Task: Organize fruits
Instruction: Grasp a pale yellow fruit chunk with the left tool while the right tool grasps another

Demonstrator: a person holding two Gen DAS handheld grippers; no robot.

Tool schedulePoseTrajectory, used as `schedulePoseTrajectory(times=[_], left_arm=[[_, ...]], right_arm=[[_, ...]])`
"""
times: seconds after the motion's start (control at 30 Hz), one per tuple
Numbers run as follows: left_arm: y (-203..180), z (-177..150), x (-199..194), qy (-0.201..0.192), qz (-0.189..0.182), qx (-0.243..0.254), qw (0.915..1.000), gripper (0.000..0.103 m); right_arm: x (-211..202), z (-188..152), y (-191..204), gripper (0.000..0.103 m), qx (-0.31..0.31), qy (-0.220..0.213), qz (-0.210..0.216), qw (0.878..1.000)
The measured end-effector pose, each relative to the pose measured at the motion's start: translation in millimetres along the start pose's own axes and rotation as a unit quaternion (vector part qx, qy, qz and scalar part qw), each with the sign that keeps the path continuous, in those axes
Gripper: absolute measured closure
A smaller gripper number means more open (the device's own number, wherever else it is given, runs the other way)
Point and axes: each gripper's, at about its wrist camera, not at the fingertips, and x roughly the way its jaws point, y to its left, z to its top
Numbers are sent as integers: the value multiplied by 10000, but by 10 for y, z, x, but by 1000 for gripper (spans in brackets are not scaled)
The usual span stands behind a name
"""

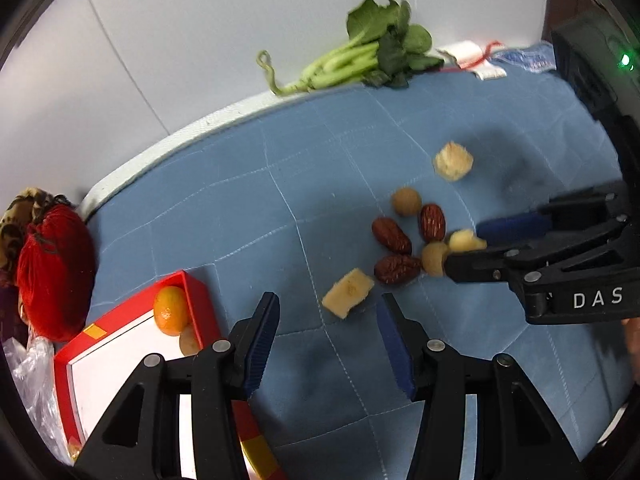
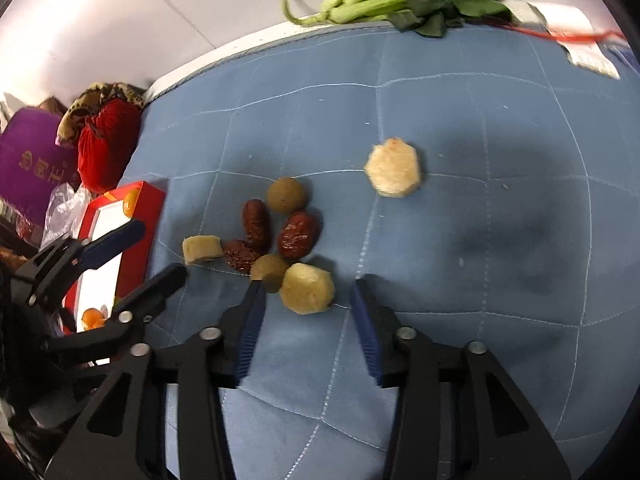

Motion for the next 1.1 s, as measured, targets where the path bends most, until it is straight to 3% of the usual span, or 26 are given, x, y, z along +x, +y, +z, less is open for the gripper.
schedulePoseTrajectory(times=[0.23,0.3,0.6,0.8,0.93,1.1], left_arm=[[20,30,86,15,-279,100,9996,51],[-19,45,84,-10,-385,211,9990,51],[23,130,127,-82,-465,161,9988,53],[-17,143,130,-103,-450,322,9984,63],[-69,147,182,32,-504,382,9980,75],[-111,127,166,1,-531,468,9975,77]], right_arm=[[80,-26,156,57,-538,8,-574,9969],[98,-43,176,71,-689,23,-865,9939],[9,-7,21,78,-288,175,-515,9981],[-103,-6,-148,78,107,239,-338,9991],[-97,-15,-221,78,349,311,-162,9988],[-110,-20,-237,78,441,312,-109,9985]])
